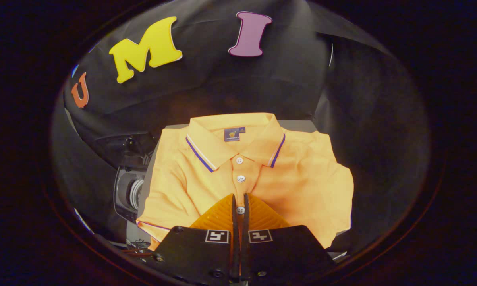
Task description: Put the clothes into the washing machine and then close the washing machine lid.
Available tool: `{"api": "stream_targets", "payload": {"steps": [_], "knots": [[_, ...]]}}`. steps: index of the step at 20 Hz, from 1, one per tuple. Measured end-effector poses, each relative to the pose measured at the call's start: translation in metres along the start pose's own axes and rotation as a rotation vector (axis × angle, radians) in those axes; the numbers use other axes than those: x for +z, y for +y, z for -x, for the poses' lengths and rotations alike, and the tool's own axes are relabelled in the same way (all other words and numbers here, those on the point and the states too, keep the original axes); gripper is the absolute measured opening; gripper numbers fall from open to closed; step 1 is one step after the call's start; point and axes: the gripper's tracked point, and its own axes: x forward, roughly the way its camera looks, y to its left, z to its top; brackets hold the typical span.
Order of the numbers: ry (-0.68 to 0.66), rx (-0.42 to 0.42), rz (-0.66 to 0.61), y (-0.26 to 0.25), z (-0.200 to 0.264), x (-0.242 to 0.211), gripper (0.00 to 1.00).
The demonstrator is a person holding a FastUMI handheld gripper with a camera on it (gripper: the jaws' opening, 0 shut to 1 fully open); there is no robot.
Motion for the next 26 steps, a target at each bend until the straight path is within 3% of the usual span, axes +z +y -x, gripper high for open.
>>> {"api": "stream_targets", "payload": {"steps": [15,26], "knots": [[-0.087,-0.017,-0.027,0.071,0.077,0.016,0.05],[-0.148,0.051,0.009,0.186,0.117,0.037,0.05]]}}
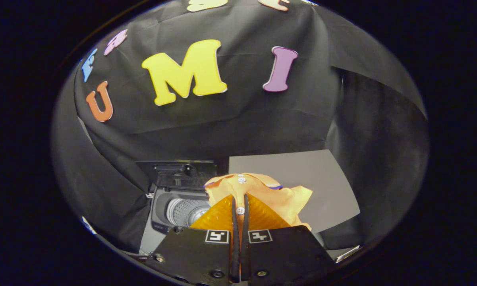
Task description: Put the clothes into the washing machine and then close the washing machine lid.
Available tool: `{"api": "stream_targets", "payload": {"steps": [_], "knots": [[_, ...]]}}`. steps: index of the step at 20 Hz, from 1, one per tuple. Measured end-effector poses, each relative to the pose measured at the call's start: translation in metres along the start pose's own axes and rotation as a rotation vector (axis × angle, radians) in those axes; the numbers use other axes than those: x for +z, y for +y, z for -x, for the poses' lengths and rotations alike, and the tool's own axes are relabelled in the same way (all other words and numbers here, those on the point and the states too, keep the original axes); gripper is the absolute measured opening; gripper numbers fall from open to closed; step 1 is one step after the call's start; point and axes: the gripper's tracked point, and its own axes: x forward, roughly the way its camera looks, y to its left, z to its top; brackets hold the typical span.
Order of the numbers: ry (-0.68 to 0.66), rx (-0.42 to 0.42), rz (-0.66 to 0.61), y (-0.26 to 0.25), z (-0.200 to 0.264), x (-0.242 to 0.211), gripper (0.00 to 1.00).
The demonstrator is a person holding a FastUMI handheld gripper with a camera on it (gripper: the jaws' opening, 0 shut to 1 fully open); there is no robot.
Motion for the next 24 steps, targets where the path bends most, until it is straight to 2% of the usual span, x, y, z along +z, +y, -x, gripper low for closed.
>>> {"api": "stream_targets", "payload": {"steps": [5,11,17,24], "knots": [[-0.002,0.049,0.034,0.054,0.002,0.000,0.05],[0.023,0.109,0.091,0.123,-0.016,-0.005,0.05],[0.060,0.187,0.131,0.183,-0.046,-0.014,0.05],[0.127,0.246,0.151,0.225,-0.089,-0.033,0.05]]}}
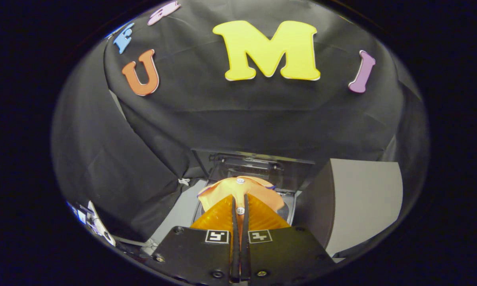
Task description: Put the clothes into the washing machine and then close the washing machine lid.
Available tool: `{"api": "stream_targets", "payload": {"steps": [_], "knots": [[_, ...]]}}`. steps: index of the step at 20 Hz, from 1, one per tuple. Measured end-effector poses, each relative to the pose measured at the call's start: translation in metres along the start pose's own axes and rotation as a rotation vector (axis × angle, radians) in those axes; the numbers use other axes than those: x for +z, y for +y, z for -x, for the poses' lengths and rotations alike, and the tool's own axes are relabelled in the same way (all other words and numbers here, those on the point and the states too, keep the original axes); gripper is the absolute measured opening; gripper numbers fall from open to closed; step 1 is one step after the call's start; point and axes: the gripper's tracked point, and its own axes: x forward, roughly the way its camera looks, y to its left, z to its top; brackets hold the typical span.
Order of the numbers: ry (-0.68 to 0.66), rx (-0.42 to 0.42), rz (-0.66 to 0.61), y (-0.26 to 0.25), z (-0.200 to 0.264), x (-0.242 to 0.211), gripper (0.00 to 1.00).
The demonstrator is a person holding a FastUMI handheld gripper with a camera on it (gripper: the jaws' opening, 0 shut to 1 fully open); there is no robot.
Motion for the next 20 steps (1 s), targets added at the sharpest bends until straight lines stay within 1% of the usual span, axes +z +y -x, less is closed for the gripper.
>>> {"api": "stream_targets", "payload": {"steps": [7,20], "knots": [[0.061,0.020,0.000,0.010,-0.047,-0.018,0.05],[0.175,-0.005,-0.060,-0.011,-0.132,-0.071,0.05]]}}
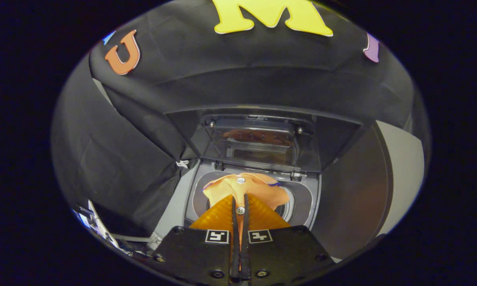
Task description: Put the clothes into the washing machine and then close the washing machine lid.
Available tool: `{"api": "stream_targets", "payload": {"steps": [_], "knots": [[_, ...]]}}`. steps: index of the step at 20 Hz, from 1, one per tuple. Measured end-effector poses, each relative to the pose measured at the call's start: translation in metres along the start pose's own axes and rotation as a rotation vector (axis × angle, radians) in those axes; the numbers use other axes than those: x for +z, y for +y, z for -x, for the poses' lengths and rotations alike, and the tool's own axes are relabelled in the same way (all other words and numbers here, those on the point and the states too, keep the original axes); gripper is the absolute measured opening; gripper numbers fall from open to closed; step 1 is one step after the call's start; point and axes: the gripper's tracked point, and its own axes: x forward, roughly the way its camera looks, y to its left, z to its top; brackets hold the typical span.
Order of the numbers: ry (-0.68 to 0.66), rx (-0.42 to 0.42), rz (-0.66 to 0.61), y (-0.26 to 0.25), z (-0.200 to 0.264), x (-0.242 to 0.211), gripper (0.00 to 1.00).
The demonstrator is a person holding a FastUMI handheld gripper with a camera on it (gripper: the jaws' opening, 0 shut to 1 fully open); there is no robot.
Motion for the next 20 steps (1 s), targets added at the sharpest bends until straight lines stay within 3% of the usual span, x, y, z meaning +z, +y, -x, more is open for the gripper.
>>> {"api": "stream_targets", "payload": {"steps": [20], "knots": [[0.049,-0.054,-0.061,-0.022,-0.107,-0.049,0.05]]}}
